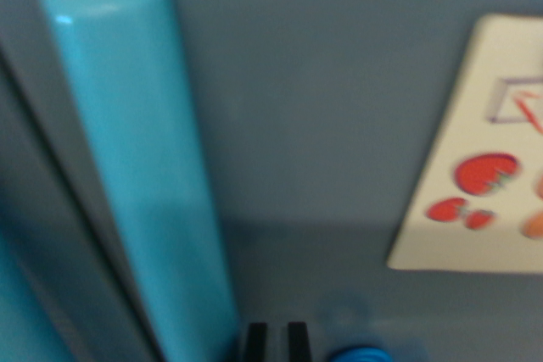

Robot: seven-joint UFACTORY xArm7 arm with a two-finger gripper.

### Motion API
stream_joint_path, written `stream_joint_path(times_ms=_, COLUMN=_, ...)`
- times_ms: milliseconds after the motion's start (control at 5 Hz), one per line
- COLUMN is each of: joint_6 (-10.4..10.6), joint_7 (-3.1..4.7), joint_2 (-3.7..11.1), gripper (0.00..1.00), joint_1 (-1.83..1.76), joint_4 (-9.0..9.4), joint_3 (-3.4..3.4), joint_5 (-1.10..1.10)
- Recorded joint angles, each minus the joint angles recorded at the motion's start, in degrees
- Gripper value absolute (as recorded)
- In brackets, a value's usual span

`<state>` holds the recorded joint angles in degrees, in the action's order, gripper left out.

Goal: Close fridge door

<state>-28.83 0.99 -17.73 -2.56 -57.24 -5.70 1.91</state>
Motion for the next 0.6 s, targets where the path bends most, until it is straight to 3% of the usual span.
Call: stream_joint_path(times_ms=600, joint_6=0.00, joint_7=0.00, joint_2=0.93, gripper=1.00, joint_1=0.00, joint_4=-0.78, joint_3=0.48, joint_5=0.00)
